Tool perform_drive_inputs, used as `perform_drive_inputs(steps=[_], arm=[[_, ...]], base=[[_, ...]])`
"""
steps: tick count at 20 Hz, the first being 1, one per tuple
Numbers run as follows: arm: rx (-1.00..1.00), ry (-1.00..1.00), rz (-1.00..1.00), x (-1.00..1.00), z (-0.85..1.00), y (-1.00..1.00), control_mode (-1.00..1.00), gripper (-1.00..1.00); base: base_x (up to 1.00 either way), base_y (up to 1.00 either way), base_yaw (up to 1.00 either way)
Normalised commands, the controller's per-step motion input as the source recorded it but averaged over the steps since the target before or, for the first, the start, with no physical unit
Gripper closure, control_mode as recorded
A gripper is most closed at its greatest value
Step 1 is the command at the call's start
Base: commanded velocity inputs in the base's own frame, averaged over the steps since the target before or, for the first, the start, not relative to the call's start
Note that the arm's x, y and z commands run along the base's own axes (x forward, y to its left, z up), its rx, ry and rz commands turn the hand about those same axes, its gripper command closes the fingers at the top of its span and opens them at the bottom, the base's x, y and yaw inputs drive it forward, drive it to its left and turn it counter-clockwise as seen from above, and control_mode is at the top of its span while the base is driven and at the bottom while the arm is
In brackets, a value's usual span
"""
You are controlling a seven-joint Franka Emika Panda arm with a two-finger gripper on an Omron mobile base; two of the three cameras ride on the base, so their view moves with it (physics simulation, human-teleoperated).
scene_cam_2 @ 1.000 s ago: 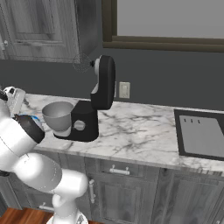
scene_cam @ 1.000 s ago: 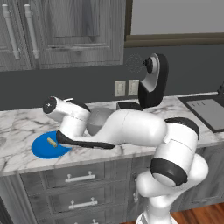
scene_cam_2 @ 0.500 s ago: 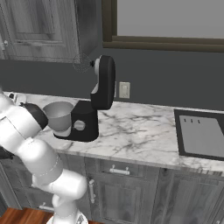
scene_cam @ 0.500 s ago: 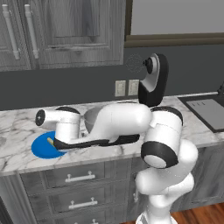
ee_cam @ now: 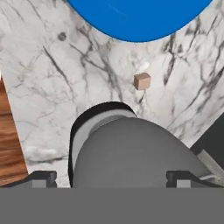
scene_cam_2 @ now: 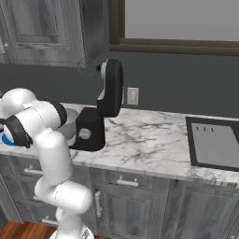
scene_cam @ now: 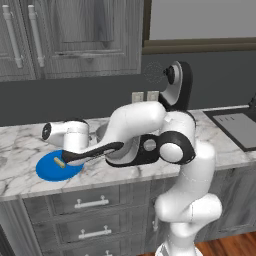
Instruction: Add butter and sugar cubes to the stand mixer bowl and then turn on the stand mixer to begin making frosting.
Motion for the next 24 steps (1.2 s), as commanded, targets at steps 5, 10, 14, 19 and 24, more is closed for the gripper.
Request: perform_drive_inputs(steps=[5,10,14,19,24], arm=[[-0.13,0.03,-0.02,0.05,-0.29,0.00,-1.00,-1.00],[-0.12,0.00,-0.04,0.07,-0.24,-0.05,-1.00,-1.00],[-0.10,0.03,-0.07,0.17,-0.12,-0.12,-1.00,-1.00],[-0.09,0.03,-0.08,0.11,-0.09,-0.32,-1.00,-1.00],[-0.06,0.02,-0.06,0.07,-0.10,-0.42,-1.00,-1.00]], base=[[0.00,0.00,0.00],[0.00,0.00,0.00],[0.00,0.00,0.00],[0.00,0.00,0.00],[0.00,0.00,0.00]])
